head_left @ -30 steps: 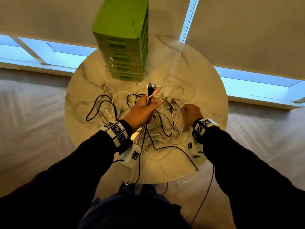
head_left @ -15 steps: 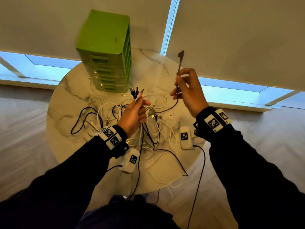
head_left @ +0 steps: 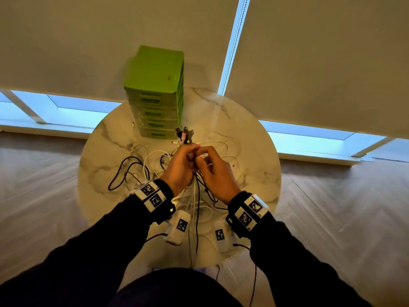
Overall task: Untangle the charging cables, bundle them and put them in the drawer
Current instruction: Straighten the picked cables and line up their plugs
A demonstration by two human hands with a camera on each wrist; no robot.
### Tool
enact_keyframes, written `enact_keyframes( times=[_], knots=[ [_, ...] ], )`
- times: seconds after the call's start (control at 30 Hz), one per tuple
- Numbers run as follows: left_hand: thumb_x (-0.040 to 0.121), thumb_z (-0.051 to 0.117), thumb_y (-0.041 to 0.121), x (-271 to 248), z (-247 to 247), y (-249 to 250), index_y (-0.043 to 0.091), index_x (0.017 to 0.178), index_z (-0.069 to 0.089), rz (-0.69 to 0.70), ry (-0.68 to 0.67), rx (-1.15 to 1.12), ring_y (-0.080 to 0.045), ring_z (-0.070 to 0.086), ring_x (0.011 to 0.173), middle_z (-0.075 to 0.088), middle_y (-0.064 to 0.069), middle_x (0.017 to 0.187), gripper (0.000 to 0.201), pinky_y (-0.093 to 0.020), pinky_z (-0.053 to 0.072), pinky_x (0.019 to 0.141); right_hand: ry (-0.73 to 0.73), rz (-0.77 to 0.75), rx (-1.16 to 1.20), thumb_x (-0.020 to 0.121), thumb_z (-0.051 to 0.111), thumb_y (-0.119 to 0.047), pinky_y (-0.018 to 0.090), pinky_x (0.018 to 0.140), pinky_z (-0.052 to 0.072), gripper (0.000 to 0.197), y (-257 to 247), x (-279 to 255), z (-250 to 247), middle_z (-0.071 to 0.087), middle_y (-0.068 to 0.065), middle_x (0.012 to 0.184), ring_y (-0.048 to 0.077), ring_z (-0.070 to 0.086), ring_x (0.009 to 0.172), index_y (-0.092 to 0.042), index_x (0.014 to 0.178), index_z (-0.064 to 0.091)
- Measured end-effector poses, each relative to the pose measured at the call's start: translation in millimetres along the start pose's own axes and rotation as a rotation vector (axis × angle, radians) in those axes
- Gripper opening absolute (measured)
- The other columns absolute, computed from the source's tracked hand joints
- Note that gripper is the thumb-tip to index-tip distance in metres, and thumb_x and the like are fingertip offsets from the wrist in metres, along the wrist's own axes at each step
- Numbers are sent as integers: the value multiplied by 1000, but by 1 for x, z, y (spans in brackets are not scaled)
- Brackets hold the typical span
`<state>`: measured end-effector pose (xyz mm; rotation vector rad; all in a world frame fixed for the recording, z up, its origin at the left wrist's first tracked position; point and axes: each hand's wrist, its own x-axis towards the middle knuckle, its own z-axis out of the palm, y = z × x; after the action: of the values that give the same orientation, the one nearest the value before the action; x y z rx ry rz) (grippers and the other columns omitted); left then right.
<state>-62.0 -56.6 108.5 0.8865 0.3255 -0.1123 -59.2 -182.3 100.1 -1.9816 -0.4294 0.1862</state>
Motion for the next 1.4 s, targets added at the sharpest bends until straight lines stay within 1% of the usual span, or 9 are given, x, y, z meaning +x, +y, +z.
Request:
enact_keyframes(
  times=[0.17,0.33,0.57,0.7,0.8,0.93,1.1,1.3,1.4],
  knots=[
    [104,51,31,-1,-13,-3,25,114,58,83,29,191,-10,64,79,57,6,78,14,-36,58,81,-10,-31,-19,103,54,-24,16,61,45,8,-7,-1,6,69,-4,83,4,61,68,-17,100,56],
    [104,39,50,2,-31,9,27,97,53,233,217,432,-5,41,58,43,11,69,28,-27,38,61,-209,64,-217,106,37,-48,40,88,48,44,16,-1,14,67,3,71,15,64,73,-18,84,59],
    [108,27,42,3,-46,52,22,86,46,357,274,438,-8,40,59,48,9,64,36,-27,36,58,-427,268,-90,105,28,-55,33,91,44,54,57,-6,33,63,1,79,8,56,76,-20,83,60],
    [106,31,48,1,-59,86,12,91,48,448,289,350,-14,45,63,38,4,61,43,-34,51,67,-485,321,-427,106,27,-51,40,108,37,42,88,-4,33,66,6,93,20,59,92,-35,77,53],
    [91,42,60,-8,-70,100,19,81,41,426,239,230,-12,41,54,33,4,59,41,-33,53,57,-396,277,-421,105,31,-51,47,101,42,46,92,12,31,64,0,78,20,60,82,-25,82,61],
    [105,37,46,-14,-83,97,23,79,41,355,207,279,-8,24,50,27,6,60,36,-31,15,53,-212,213,-413,105,38,-50,38,83,43,41,57,50,24,66,-1,79,25,59,85,-30,73,55],
    [110,35,33,-16,-78,67,26,100,48,253,157,433,-7,26,54,28,8,65,17,-29,19,56,-15,19,-130,106,44,-40,20,56,31,43,-11,71,32,40,-8,60,2,38,55,-27,65,40],
    [107,34,49,-8,-66,53,22,101,62,129,156,508,-13,40,58,47,4,62,39,-28,30,56,-249,-134,-54,108,38,-38,19,71,47,31,-38,52,52,64,-16,80,-6,61,74,-23,109,66],
    [105,39,50,-4,-65,57,22,80,56,159,222,348,-13,44,62,53,2,68,41,-30,33,61,-405,-26,-18,108,32,-46,22,70,41,41,-28,43,54,56,-14,71,-4,52,62,-25,91,64]
  ],
)
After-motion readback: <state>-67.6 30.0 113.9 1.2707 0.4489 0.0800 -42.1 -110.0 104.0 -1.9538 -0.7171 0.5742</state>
